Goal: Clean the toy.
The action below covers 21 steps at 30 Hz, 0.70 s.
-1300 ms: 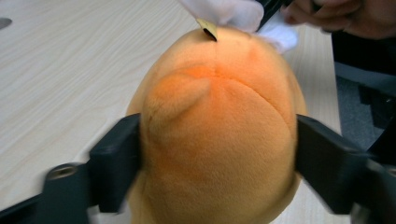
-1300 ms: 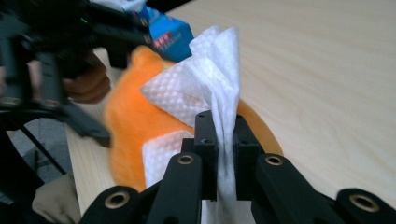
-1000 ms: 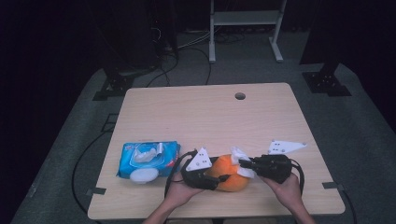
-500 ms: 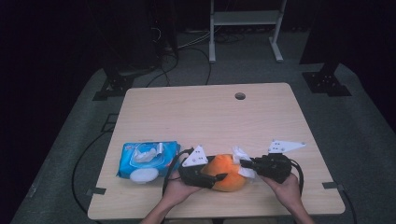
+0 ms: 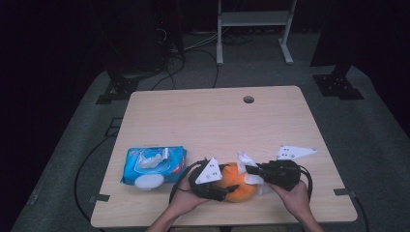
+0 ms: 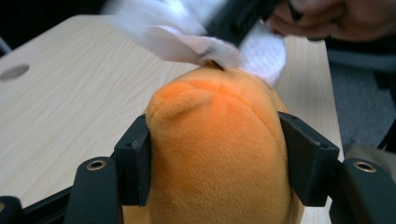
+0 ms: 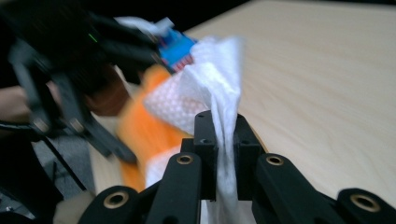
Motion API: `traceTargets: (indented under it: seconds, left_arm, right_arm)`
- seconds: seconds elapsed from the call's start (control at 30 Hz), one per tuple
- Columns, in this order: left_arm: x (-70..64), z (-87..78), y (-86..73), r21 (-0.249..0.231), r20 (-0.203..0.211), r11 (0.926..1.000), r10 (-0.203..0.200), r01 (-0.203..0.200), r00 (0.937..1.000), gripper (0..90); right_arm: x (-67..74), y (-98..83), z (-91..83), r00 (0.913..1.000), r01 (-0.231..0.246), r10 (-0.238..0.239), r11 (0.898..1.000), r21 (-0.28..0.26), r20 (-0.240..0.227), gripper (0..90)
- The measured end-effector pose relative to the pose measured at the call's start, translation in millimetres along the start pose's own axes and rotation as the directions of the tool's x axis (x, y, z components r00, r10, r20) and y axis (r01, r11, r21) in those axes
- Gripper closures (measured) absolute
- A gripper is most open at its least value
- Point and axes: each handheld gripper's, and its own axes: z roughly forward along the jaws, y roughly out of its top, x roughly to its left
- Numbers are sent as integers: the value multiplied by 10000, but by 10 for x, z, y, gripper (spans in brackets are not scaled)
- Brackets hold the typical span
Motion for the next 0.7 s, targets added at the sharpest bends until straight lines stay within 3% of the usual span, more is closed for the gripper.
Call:
traceTargets:
  seconds: [0.03, 0.07, 0.13, 0.17, 0.2, 0.23, 0.27, 0.3, 0.4, 0.47, 0.5, 0.57, 0.6, 0.63, 0.7]
  left_arm:
    - [-69, 26, 33, 50, -64, 9990, 454, -454, 9989, 339]
    - [-100, 34, 45, 102, -123, 9970, 765, -764, 9970, 337]
    - [-108, 30, 41, 107, -157, 9967, 805, -803, 9966, 338]
    - [-68, 11, 12, 93, -161, 9985, 539, -538, 9984, 339]
    - [-68, 11, 12, 93, -161, 9985, 539, -538, 9984, 341]
    - [2, -15, -40, -26, -124, 10000, -17, 17, 9999, 346]
    - [2, -15, -40, -26, -124, 10000, -17, 17, 9999, 351]
    - [82, -42, -86, -128, -61, 9978, -649, 648, 9979, 354]
    - [107, -42, -88, -85, -58, 9972, -745, 744, 9972, 357]
    - [113, -41, -92, -47, -103, 9967, -812, 812, 9966, 358]
    - [143, -50, -119, 74, -127, 9939, -1096, 1097, 9939, 360]
    - [184, -62, -157, 135, -186, 9890, -1469, 1472, 9890, 362]
    - [184, -62, -157, 135, -186, 9890, -1469, 1472, 9890, 364]
    - [213, -70, -186, 90, -219, 9842, -1766, 1768, 9840, 364]
    - [252, -80, -208, -24, -136, 9777, -2102, 2102, 9776, 360]
  right_arm:
    - [124, 76, 2, 9974, 424, -450, 9980, -465, -569, 825]
    - [172, 101, 12, 9957, 658, -688, 9966, -489, -625, 825]
    - [233, 113, 54, 9931, 1136, -1137, 9935, -77, -270, 826]
    - [206, 91, 61, 9944, 1048, -1047, 9945, 51, -145, 826]
    - [206, 91, 61, 9944, 1048, -1047, 9945, 51, -145, 826]
    - [55, 6, 55, 9995, 307, -307, 9995, 122, 7, 826]
    - [55, 6, 55, 9995, 307, -307, 9995, 122, 7, 826]
    - [-66, -43, 24, 9989, -394, 387, 9989, 258, 245, 830]
    - [-61, -40, -3, 9989, -462, 461, 9989, -68, -131, 827]
    - [27, -1, 18, 9988, 31, -39, 9999, -152, -494, 822]
    - [28, -21, 56, 9991, 117, -115, 9999, 59, -403, 823]
    - [-87, -96, 71, 9982, -511, 522, 9980, 370, -298, 823]
    - [-87, -96, 71, 9982, -511, 522, 9980, 370, -298, 823]
    - [-186, -164, 61, 9956, -885, 849, 9915, 956, 406, 823]
    - [-205, -181, 29, 9933, -1093, 1059, 9908, 804, 463, 825]
